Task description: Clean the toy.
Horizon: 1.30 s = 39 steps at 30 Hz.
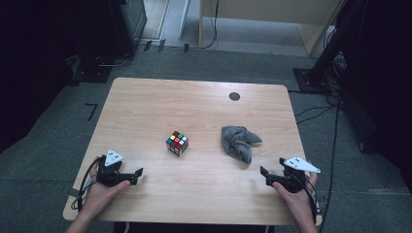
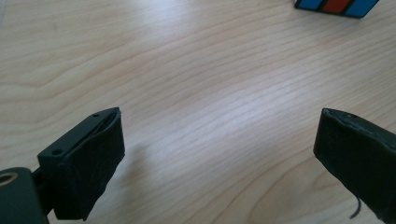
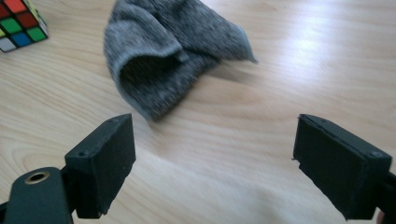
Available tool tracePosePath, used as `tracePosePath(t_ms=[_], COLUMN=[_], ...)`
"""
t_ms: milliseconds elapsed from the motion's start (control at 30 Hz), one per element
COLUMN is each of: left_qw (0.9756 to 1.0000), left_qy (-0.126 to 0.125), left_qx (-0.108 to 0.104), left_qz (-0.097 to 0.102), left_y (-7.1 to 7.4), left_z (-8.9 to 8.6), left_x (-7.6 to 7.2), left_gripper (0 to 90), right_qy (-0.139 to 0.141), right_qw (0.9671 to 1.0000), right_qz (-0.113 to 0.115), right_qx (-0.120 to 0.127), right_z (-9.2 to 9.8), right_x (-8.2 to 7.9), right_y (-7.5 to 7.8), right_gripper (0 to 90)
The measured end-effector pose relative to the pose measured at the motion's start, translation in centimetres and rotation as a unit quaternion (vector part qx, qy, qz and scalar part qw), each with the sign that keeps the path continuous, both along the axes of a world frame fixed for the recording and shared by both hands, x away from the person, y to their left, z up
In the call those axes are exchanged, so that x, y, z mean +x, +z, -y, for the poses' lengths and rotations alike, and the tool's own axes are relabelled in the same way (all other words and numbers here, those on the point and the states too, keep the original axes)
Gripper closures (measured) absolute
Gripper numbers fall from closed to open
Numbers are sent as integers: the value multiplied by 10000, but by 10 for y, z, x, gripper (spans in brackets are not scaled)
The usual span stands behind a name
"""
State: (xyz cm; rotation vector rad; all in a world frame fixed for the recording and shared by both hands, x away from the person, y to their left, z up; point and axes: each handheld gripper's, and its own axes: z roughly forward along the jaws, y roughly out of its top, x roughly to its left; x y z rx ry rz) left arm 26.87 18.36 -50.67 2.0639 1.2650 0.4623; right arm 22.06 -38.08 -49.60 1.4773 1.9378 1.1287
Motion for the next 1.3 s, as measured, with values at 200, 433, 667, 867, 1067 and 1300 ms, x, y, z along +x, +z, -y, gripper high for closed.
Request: tracePosePath(t_ms=[200,433,667,867,1067,1300], left_qw=[9997,9990,9988,9988,9983,9983], left_qy=[236,428,341,391,503,503], left_qx=[51,100,340,290,284,284], left_qz=[-37,-62,-58,33,37,37], left_y=[-3,-5,-9,-12,-12,-12], left_z=[-18,-31,-25,-24,-23,-23], left_x=[-5,-7,-8,-8,-4,-4], left_gripper=[23,26,38,4,4,4], right_qy=[-200,-380,-429,-510,-545,-581], right_qw=[9995,9984,9966,9950,9948,9945], right_qz=[-175,-367,-545,-588,-594,-605], right_qx=[-144,-189,-446,-623,-629,-627], right_z=[16,32,35,33,33,33], right_x=[-12,-25,-30,-29,-29,-29], right_y=[-11,-22,-29,-29,-30,-30], right_gripper=[131,130,129,124,110,104])
